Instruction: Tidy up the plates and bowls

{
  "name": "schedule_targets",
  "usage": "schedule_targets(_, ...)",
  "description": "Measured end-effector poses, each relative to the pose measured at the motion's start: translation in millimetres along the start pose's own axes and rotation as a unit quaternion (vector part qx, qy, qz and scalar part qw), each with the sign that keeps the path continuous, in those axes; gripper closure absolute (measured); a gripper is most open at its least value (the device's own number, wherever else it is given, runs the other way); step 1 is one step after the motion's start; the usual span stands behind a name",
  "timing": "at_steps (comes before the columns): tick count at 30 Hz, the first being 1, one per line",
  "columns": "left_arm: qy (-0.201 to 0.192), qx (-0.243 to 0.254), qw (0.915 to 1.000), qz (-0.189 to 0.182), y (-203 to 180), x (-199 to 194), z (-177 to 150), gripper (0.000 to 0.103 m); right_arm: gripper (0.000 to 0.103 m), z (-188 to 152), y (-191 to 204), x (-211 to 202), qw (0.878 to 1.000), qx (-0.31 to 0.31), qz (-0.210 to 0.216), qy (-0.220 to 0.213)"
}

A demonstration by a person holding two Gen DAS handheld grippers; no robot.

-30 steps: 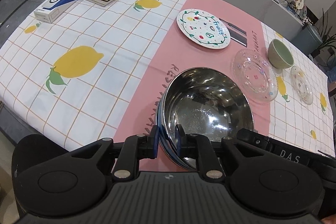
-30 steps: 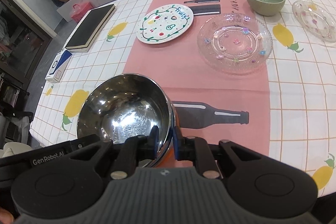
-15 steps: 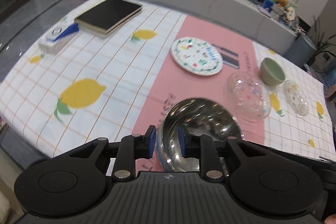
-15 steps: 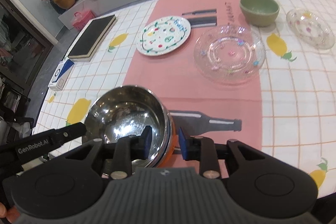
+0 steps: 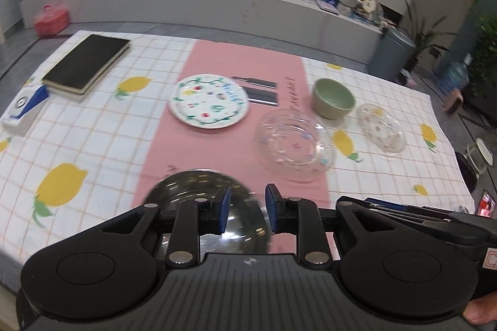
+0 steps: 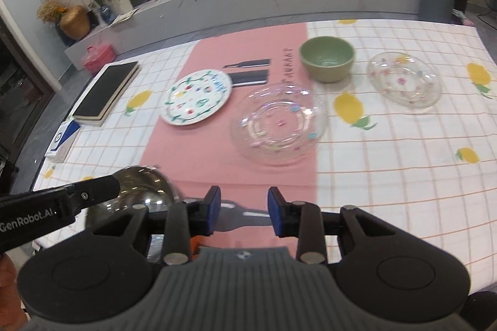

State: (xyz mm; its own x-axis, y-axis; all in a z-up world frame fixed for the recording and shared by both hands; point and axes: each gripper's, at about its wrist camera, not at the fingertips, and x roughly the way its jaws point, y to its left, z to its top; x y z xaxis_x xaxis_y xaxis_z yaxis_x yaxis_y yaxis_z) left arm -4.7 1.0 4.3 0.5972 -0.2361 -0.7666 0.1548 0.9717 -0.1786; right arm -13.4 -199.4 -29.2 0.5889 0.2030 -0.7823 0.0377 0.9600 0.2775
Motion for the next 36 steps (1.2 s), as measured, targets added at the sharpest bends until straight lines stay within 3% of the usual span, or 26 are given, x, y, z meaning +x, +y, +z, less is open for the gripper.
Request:
schedule_targets(9,0.026,0.018,0.9992,-0.026,-42,31,14,0.074,0.068,14,-44,2,0.999,0.022,-0.031,-0.012)
schedule_targets(22,-0.001,0.017,0.9988,-0.046,-88,74,66,0.074,0.068,67,-95,24,0.997,0.043,-0.057,-0.031)
schedule_targets(36,0.021,-0.006,0.9992,-0.034,-104,154,120,0.074,0.068,129,-135,82,0.995,0.071,-0.059,-0.026)
